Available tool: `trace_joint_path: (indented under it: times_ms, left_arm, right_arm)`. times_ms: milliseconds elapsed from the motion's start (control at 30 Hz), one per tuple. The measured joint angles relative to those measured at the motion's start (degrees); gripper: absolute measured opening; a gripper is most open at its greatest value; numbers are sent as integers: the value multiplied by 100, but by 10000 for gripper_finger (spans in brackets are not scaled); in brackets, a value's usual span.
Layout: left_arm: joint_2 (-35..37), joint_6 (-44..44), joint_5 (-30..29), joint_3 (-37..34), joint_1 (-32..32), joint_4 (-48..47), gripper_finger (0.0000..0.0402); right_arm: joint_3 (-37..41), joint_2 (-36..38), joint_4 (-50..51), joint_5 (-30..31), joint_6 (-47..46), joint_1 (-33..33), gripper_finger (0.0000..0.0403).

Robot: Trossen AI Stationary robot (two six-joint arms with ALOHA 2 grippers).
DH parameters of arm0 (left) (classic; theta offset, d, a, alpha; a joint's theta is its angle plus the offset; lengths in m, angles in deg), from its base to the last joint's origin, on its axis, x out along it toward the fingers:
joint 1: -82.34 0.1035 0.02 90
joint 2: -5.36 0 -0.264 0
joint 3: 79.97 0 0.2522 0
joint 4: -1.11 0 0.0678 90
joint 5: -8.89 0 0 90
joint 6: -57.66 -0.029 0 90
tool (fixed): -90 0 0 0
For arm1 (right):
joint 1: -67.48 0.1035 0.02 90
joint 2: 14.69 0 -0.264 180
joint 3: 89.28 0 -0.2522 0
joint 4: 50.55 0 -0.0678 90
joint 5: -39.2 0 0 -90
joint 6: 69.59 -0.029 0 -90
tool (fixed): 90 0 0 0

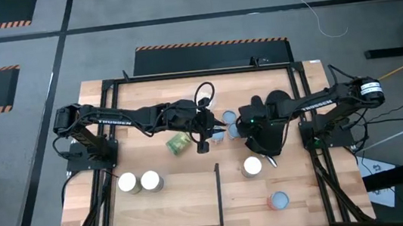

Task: Pick and place cans onto a shelf
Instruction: Put the orange canned orange on the shelf aligned with the other green canned orange

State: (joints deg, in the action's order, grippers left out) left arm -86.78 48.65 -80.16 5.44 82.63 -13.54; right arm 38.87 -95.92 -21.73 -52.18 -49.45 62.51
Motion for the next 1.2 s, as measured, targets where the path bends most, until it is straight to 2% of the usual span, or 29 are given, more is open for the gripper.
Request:
trace_joint_path:
  times_ms: [333, 567, 733, 933, 1067, 1200]
  left_arm:
    - [0, -1, 0, 0, 0, 0, 69]
    - [0, -49, 1, 0, 0, 1, 69]
    - [0, -60, 41, 0, 0, 2, 69]
    - [0, -194, 442, 0, -30, 17, 69]
    - [0, -202, 433, 0, -104, 33, 69]
    - [0, -208, 433, 0, -185, 39, 69]
  right_arm:
    - [1, 11, -80, -29, -6, 0, 18]
    - [-209, 20, 291, -81, -9, -4, 32]
    - [-624, 66, 922, -601, -3, -4, 18]
    - [-1233, 66, 1492, -1366, -13, -4, 19]
    - [-1707, 66, 1797, -1603, -32, -4, 31]
    - [-2239, 66, 2173, -1679, -24, -4, 22]
